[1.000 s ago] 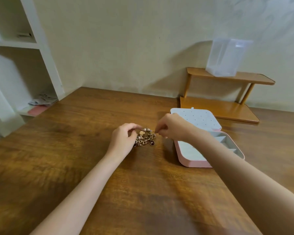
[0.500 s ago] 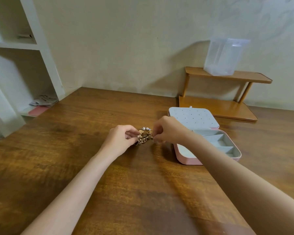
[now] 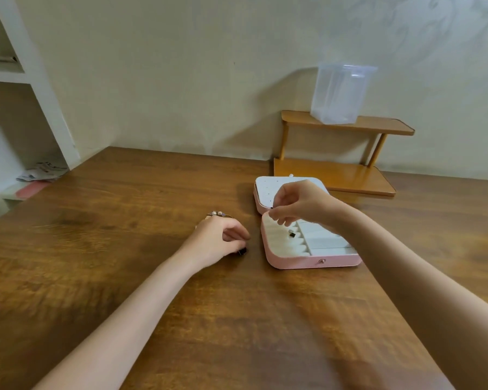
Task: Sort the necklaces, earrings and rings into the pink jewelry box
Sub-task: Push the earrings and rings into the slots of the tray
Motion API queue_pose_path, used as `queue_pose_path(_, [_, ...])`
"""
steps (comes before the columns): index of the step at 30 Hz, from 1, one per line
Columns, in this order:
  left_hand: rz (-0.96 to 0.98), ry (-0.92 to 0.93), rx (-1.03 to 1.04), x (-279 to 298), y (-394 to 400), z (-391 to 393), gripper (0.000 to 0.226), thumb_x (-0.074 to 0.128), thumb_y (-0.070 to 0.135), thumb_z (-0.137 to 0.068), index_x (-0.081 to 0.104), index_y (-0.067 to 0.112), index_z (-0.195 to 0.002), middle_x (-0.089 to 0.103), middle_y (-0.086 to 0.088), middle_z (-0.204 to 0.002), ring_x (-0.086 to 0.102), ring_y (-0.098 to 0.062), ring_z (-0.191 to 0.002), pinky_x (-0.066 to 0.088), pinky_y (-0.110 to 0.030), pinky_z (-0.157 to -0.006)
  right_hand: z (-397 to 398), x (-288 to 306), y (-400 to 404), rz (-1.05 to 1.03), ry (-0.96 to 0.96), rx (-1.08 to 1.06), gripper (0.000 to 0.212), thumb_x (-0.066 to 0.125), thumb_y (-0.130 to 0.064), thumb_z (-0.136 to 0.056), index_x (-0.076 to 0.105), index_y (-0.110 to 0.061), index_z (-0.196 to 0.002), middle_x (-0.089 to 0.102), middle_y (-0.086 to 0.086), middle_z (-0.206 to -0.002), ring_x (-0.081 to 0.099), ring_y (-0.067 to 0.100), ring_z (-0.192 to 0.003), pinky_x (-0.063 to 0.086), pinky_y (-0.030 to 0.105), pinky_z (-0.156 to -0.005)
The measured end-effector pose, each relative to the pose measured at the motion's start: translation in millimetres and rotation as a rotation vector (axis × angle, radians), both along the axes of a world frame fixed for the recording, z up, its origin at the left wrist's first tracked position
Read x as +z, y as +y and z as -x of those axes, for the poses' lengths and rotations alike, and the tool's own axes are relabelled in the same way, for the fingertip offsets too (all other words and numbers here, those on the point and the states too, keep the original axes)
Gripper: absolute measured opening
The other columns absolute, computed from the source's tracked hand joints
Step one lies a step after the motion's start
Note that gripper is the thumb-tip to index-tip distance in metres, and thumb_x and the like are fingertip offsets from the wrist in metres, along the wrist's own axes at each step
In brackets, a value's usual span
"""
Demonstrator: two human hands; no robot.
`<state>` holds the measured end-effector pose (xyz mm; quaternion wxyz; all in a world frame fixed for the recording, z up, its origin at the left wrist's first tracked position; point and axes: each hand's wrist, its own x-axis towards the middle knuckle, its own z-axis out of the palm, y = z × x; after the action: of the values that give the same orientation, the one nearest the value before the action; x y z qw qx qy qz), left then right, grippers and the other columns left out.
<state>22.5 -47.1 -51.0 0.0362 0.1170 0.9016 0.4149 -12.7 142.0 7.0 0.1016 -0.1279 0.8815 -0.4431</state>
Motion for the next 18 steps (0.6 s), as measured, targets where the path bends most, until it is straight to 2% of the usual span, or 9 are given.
queue_pose_path(2, [0.037,0.009,-0.007,1,4,4,0.016,0.066,0.012,-0.084,0.064,0.027,-0.091,0.066,0.008,-0.093,0.062,-0.005,-0.091,0.051,-0.022,-0.086,1,-1,9,-0.073,0.001,0.016,0.012,0.07,-0.004,-0.079,0.062,-0.008,-0.086,0.068,0.009,-0.075,0.064,0.02,-0.066,0.057,0.029,-0.073])
queue_pose_path(4, [0.064,0.014,-0.012,2,7,8,0.014,0.066,0.016,-0.084,0.065,0.028,-0.091,0.066,0.009,-0.094,0.062,-0.006,-0.092,0.052,-0.026,-0.087,2,-3,13,-0.167,0.019,0.062,0.016,0.069,-0.005,-0.079,0.068,-0.005,-0.095,0.069,0.008,-0.078,0.065,0.016,-0.066,0.056,0.021,-0.069])
queue_pose_path(6, [0.063,0.046,0.0,4,10,10,0.011,0.064,0.02,-0.086,0.066,0.029,-0.092,0.066,0.011,-0.094,0.061,-0.006,-0.092,0.052,-0.026,-0.084,2,-6,12,-0.235,0.061,0.089,0.017,0.07,-0.007,-0.079,0.071,-0.004,-0.096,0.07,0.007,-0.081,0.064,0.009,-0.064,0.052,0.012,-0.062])
queue_pose_path(9, [-0.019,0.133,0.065,8,18,15,0.012,0.06,0.021,-0.089,0.068,0.025,-0.096,0.061,0.016,-0.089,0.056,0.0,-0.084,0.045,-0.013,-0.068,2,-10,9,-0.306,0.153,0.102,0.018,0.071,-0.01,-0.078,0.073,-0.007,-0.096,0.071,0.005,-0.088,0.06,0.006,-0.065,0.05,0.016,-0.067])
queue_pose_path(12, [-0.113,0.187,0.107,6,33,19,0.013,0.06,0.019,-0.089,0.069,0.023,-0.098,0.061,0.016,-0.089,0.056,0.0,-0.082,0.04,-0.006,-0.063,-1,-12,7,-0.332,0.187,0.111,0.02,0.071,-0.009,-0.078,0.072,-0.007,-0.098,0.066,0.0,-0.086,0.059,0.009,-0.074,0.049,0.016,-0.069])
queue_pose_path(14, [-0.12,0.211,0.132,-2,39,21,0.011,0.062,0.02,-0.087,0.07,0.023,-0.095,0.062,0.01,-0.092,0.056,-0.004,-0.081,0.041,-0.006,-0.064,-3,-15,5,-0.339,0.224,0.118,0.019,0.073,-0.011,-0.077,0.071,-0.007,-0.096,0.065,0.0,-0.086,0.06,0.011,-0.077,0.05,0.017,-0.068])
queue_pose_path(18, [-0.119,0.2,0.094,-13,38,27,0.011,0.063,0.021,-0.086,0.071,0.019,-0.093,0.059,0.001,-0.092,0.056,-0.012,-0.083,0.045,-0.02,-0.072,-1,-16,6,-0.3,0.23,0.117,0.011,0.075,-0.012,-0.075,0.071,-0.011,-0.086,0.063,-0.004,-0.077,0.057,0.008,-0.069,0.048,0.016,-0.064])
